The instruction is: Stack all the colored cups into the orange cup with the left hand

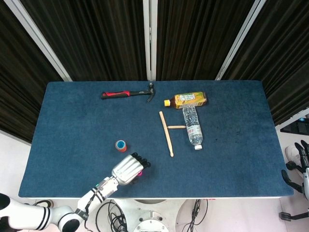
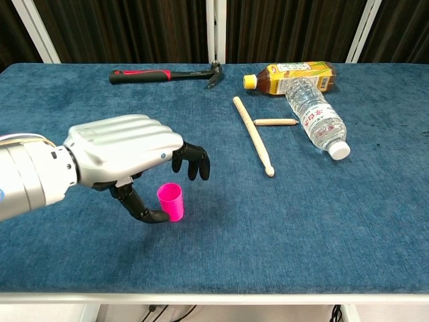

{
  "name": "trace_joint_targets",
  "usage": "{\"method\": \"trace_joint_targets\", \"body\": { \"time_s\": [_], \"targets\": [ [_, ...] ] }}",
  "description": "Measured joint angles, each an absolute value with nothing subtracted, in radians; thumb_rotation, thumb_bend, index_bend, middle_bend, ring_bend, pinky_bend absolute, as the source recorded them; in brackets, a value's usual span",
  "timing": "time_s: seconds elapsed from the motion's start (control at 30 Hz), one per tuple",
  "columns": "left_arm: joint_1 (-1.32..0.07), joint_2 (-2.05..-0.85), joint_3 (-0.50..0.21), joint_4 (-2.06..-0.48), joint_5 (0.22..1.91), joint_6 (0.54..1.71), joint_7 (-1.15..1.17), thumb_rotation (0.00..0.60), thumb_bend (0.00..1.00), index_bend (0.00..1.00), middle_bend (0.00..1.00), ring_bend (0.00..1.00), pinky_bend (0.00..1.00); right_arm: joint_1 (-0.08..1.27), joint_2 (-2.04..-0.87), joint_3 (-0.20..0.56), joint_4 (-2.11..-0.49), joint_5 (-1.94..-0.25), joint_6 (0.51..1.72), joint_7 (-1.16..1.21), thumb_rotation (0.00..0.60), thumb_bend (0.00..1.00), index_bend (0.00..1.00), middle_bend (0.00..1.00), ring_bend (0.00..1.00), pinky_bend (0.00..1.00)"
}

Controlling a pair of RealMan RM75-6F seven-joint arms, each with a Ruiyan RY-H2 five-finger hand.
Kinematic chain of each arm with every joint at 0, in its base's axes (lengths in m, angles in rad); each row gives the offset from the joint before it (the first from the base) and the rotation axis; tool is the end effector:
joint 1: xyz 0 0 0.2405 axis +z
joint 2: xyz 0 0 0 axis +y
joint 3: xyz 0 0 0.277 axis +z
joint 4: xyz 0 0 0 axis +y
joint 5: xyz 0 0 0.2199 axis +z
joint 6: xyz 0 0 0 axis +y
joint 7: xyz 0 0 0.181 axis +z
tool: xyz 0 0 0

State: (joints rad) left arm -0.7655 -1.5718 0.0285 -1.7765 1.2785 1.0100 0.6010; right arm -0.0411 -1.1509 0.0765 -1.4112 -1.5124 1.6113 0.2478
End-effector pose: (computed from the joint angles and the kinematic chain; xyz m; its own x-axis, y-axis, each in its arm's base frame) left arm -0.0887 0.2762 -0.0823 0.6085 0.2538 0.7518 0.6488 -0.7047 -0.2872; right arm -0.3800 -0.1805 0.1945 0.3297 0.1159 0.9370 -0.9434 0.0786 0.3222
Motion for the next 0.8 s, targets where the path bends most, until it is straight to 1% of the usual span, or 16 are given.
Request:
{"method": "trace_joint_targets", "body": {
  "time_s": [0.17,0.33,0.57,0.8],
  "targets": [
    [-0.761,-1.586,0.024,-1.747,1.283,1.01,0.605,0.6,0.22,0.33,0.35,0.38,0.35,-0.041,-1.151,0.076,-1.41,-1.514,1.61,0.249,0.6,0.25,0.0,0.0,0.0,0.0],
    [-0.753,-1.59,0.029,-1.734,1.292,1.011,0.619,0.6,0.22,0.36,0.4,0.47,0.39,-0.039,-1.153,0.076,-1.407,-1.511,1.603,0.25,0.6,0.25,0.0,0.0,0.0,0.0],
    [-0.748,-1.595,0.026,-1.726,1.295,1.007,0.618,0.6,0.24,0.43,0.44,0.53,0.42,-0.037,-1.154,0.075,-1.409,-1.511,1.599,0.244,0.6,0.25,0.0,0.0,0.0,0.0],
    [-0.745,-1.599,0.025,-1.713,1.314,1.0,0.607,0.6,0.26,0.46,0.46,0.56,0.44,-0.036,-1.155,0.075,-1.41,-1.508,1.594,0.239,0.6,0.25,0.0,0.0,0.0,0.0]
  ]
}}
